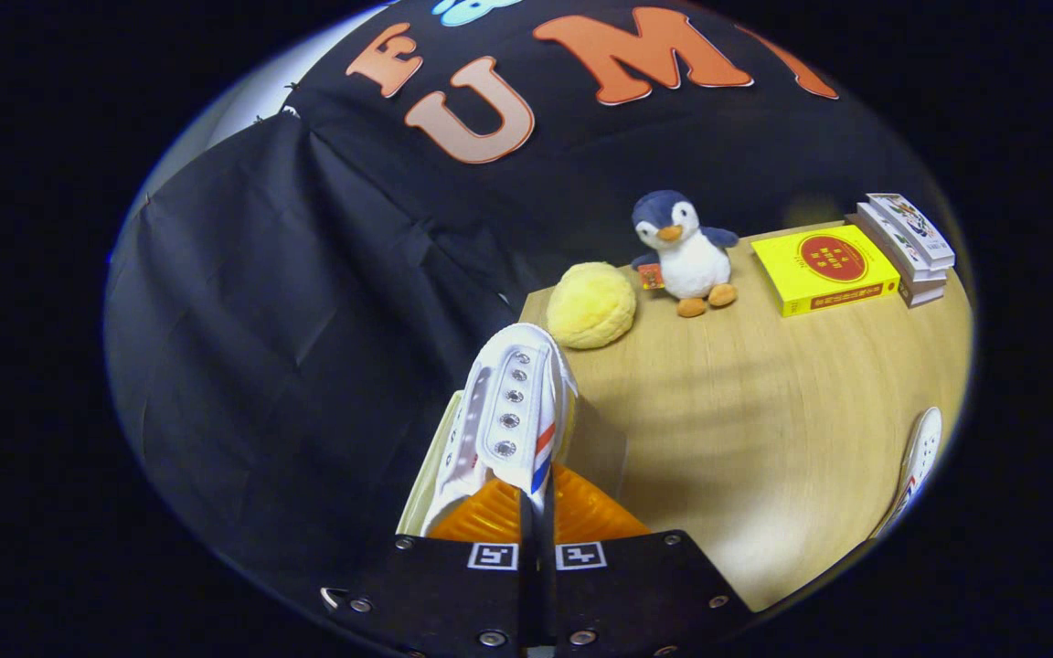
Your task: Open the storage box then place both shoes into the box .Put the left shoe in first, then the right shoe, with the right side of both shoes facing outward in a uniform manner.
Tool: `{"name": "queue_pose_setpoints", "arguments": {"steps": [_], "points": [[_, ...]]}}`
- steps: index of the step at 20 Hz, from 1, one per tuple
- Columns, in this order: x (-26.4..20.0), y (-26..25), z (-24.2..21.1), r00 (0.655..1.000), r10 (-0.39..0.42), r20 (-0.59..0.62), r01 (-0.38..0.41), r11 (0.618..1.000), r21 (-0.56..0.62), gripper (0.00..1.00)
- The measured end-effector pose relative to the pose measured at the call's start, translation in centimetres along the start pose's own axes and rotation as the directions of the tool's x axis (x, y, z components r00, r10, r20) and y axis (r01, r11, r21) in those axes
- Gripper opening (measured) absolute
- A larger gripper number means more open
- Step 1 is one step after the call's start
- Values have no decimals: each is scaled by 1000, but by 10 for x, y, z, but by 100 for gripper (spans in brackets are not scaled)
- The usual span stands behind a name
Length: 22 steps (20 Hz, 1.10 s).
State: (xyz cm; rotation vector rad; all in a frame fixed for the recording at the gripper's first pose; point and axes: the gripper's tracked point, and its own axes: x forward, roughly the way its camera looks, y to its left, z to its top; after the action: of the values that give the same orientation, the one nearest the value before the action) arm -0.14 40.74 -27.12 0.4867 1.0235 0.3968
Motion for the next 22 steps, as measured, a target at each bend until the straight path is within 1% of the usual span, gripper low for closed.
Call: {"name": "queue_pose_setpoints", "arguments": {"steps": [3,7,10,13,15,17,18,20,21,22], "points": [[32,27,-21,998,-14,-64,15,1000,20,0],[64,38,-53,986,-77,-151,82,996,26,1],[88,38,-81,966,-141,-219,154,987,44,1],[117,37,-102,937,-206,-282,225,974,36,3],[131,37,-114,923,-221,-314,247,968,44,3],[138,40,-121,917,-196,-346,234,970,71,3],[141,44,-123,920,-150,-363,198,975,98,4],[146,50,-126,918,-63,-393,124,983,132,18],[143,52,-124,920,-41,-390,98,987,129,25],[140,48,-118,928,-37,-372,87,989,119,29]]}}
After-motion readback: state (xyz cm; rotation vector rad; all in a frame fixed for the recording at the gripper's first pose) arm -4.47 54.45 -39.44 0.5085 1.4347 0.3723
